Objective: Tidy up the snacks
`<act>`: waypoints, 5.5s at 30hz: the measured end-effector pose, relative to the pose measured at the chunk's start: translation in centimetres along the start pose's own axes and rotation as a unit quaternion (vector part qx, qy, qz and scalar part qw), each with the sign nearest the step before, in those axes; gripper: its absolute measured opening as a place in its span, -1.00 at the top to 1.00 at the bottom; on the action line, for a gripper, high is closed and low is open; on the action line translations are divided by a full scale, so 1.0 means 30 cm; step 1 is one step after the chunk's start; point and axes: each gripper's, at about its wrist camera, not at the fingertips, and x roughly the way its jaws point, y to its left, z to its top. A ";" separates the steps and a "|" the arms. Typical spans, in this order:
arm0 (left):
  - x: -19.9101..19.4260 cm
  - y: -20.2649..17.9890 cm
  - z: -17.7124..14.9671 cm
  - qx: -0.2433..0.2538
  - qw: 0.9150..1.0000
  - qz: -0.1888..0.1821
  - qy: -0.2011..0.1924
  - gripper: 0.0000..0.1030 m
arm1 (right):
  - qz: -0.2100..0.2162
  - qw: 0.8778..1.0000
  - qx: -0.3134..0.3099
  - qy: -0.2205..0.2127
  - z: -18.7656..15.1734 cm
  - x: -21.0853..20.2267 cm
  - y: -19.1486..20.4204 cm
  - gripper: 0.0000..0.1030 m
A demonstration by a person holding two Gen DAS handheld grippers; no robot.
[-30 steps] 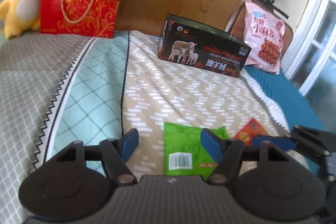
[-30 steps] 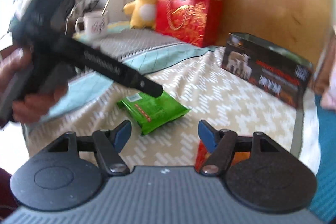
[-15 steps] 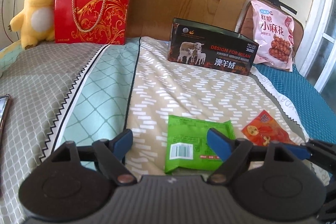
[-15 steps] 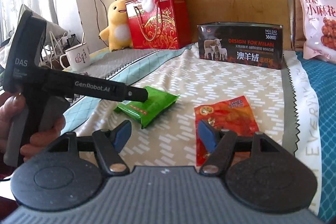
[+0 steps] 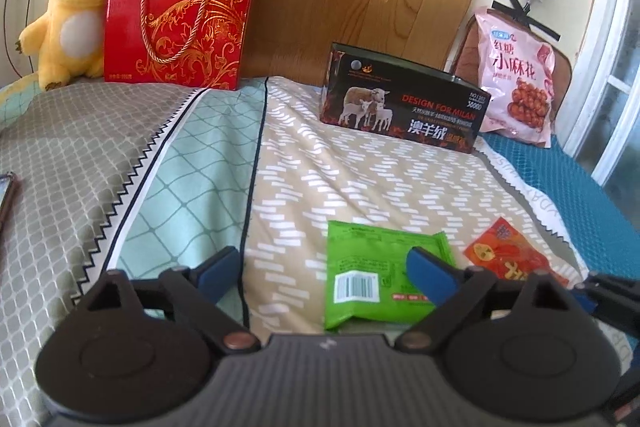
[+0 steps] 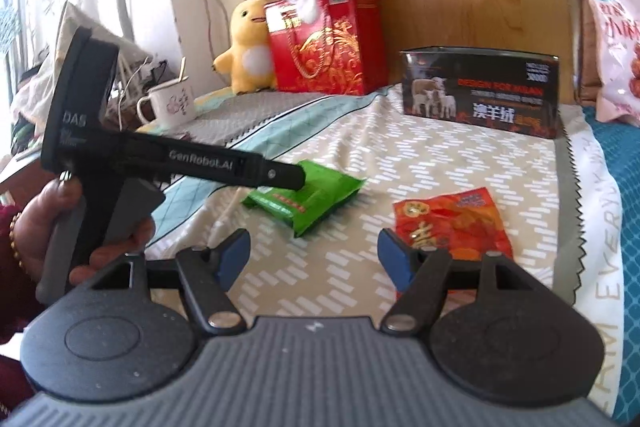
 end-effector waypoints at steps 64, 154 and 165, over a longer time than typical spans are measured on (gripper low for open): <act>-0.011 -0.027 -0.019 0.007 1.000 0.014 -0.003 -1.00 | -0.045 0.996 0.071 0.000 0.003 0.002 -0.060 -0.66; 0.014 -0.210 0.002 0.058 0.992 -0.090 0.072 -0.25 | -0.059 0.998 -0.002 0.015 -0.002 0.013 -0.028 0.44; 0.012 -0.207 0.000 0.057 0.992 -0.091 0.071 -0.25 | -0.062 0.998 -0.008 0.015 -0.003 0.015 -0.021 0.39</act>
